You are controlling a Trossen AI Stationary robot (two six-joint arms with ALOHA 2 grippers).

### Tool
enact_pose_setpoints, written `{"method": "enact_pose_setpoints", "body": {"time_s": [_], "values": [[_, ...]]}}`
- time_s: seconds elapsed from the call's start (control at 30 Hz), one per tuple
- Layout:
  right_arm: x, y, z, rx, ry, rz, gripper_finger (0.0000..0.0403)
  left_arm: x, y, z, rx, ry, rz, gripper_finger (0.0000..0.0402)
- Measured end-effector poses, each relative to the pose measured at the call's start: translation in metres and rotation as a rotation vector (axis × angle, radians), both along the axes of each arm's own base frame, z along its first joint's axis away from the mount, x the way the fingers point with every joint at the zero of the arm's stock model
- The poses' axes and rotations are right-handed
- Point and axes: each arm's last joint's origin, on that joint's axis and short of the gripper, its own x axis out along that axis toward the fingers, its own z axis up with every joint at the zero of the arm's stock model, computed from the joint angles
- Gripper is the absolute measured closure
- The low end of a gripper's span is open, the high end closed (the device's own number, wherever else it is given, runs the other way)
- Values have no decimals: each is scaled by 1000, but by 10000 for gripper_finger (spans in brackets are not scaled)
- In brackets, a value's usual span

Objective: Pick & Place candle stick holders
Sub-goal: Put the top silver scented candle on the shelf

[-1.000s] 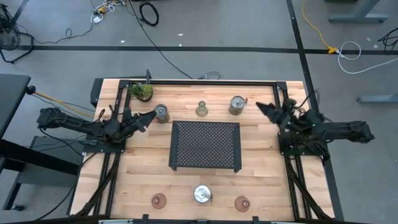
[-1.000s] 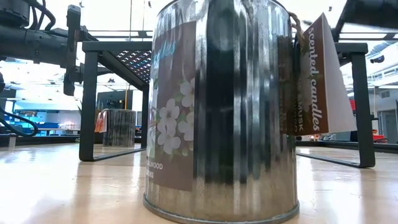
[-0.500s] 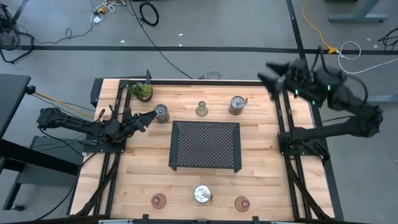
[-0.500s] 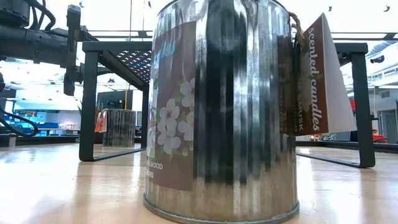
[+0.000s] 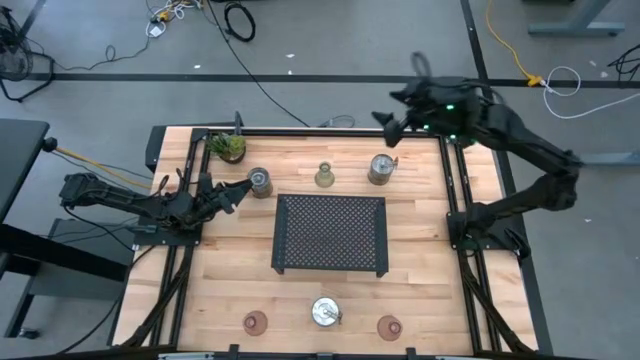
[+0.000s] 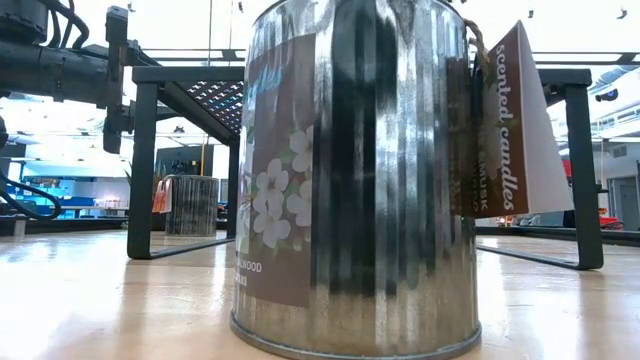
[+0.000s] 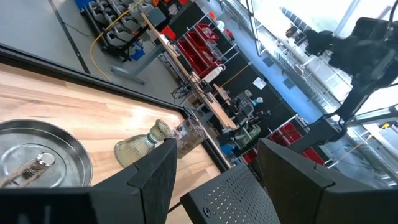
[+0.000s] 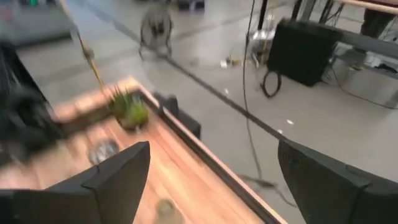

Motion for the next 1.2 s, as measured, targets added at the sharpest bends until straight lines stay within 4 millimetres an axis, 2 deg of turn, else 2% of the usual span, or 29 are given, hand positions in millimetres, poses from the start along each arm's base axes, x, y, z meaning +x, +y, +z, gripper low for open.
{"method": "enact_pose_setpoints", "body": {"time_s": [0.17, 0.3, 0.5, 0.7, 0.83, 0.93, 1.03, 1.2], "values": [[19, -6, -16, -46, 143, 52, 53, 0, 0, 0, 0, 1, 0, 174], [20, -5, -17, -152, 236, 123, 53, 0, 0, 0, 0, 1, 0, 174], [15, 1, -12, -218, 258, 152, 53, 0, 0, 0, 0, 1, 0, 174], [12, 2, -14, -224, 299, 162, 53, 0, 0, 0, -1, 0, 7, 174], [10, 0, -15, -240, 327, 66, 53, 0, 0, 0, -2, 0, 18, 174], [9, -2, -13, -201, 268, -62, 50, 0, 0, 0, -2, 0, 19, 174], [4, -2, -12, -160, 233, -133, 38, 0, 0, 0, -3, 0, 19, 174], [-2, -3, -10, -195, 236, -276, 13, 0, 0, 0, -3, 0, 19, 174]]}}
